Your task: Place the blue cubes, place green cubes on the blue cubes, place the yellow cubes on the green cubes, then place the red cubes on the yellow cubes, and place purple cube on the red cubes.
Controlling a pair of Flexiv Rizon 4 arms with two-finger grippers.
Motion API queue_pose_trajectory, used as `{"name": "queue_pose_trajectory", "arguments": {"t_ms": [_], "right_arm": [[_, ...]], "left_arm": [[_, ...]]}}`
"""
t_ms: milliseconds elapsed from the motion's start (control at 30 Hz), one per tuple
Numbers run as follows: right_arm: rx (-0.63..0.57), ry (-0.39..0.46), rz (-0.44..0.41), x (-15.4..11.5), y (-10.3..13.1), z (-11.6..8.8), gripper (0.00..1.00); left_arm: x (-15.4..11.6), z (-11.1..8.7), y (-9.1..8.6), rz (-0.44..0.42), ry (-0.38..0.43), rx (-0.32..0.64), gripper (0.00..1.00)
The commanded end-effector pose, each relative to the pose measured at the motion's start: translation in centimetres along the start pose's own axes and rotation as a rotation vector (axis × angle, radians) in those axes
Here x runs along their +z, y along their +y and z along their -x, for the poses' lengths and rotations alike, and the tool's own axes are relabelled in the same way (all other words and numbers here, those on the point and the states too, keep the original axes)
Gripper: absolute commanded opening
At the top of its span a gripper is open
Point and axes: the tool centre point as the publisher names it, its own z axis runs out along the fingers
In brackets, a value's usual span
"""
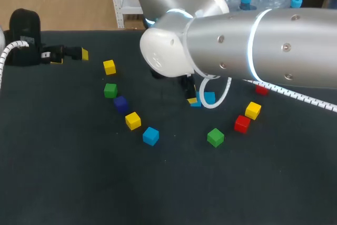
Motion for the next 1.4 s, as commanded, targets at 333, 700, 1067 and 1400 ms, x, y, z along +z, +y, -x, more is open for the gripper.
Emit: {"name": "queue_pose_trajectory", "arguments": {"t_ms": [333,700,1067,1400], "right_arm": [[0.002,-0.002,0.006,0.29,0.06,-0.10,0.22],[0.002,0.004,-0.003,0.21,-0.03,-0.14,0.22],[0.002,0.004,0.000,0.20,0.00,-0.10,0.25],[0.016,-0.001,0.006,0.33,0.10,0.01,0.61]], "left_arm": [[-0.01,0.12,-0.20,0.009,0.006,-0.002,1.00],[-0.01,0.12,-0.20,0.009,0.006,-0.002,1.00],[-0.01,0.12,-0.20,0.009,0.006,-0.002,1.00],[-0.01,0.12,-0.20,0.009,0.006,-0.002,1.00]]}}
